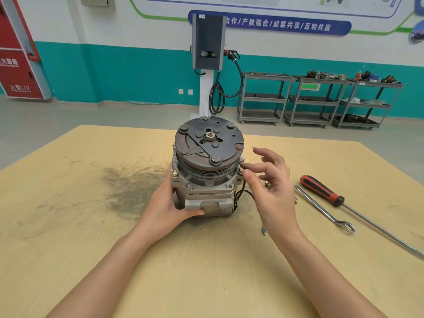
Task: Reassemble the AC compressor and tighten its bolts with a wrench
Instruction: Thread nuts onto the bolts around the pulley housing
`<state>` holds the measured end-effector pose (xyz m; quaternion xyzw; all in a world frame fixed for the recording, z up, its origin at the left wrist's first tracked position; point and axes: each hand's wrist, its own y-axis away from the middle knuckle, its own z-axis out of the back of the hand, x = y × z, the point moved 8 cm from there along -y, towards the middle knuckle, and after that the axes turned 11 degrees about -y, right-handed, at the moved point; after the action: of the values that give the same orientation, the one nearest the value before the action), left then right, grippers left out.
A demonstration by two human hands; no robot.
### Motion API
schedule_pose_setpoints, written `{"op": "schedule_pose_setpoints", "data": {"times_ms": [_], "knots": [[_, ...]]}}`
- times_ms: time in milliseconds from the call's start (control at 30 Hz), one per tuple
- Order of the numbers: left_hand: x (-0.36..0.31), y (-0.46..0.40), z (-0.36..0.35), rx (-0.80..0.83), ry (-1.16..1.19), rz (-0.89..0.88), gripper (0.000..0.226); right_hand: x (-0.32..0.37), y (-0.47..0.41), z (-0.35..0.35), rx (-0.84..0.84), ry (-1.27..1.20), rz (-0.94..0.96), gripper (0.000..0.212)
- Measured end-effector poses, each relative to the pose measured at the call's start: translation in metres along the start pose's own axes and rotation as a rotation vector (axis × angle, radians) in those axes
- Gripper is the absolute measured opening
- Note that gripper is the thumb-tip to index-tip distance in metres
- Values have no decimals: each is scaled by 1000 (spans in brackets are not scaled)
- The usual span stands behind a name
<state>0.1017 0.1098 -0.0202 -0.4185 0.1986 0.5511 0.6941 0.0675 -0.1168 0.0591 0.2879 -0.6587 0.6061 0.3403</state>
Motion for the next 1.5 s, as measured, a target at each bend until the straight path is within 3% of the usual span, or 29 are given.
{"op": "schedule_pose_setpoints", "data": {"times_ms": [200, 500, 867, 967, 1100, 1267, 1333, 1500], "knots": [[0, 1, 0, 1, 16, 8, 112, 1, -2, 0, 16, -12, -31, 11], [0, 1, -1, 8, 0, 2, 106, -7, -1, -2, -13, -29, -20, 23], [3, -1, -2, 0, -2, 0, 107, -13, 1, -8, 7, -72, -20, 8], [3, 0, -1, -2, 1, 2, 110, -15, 0, -8, -10, -89, -36, 18], [10, -3, -4, 7, -28, 6, 101, -12, 2, -10, 33, -91, 0, 13], [11, -3, -5, 8, -19, 2, 98, -20, 1, -11, 51, -180, -29, 10], [9, -3, -4, 10, -4, -4, 101, -24, 0, -12, 61, -248, -76, 1], [6, -2, -3, 9, 27, 0, 112, -24, 1, -16, 84, -401, -96, 4]]}}
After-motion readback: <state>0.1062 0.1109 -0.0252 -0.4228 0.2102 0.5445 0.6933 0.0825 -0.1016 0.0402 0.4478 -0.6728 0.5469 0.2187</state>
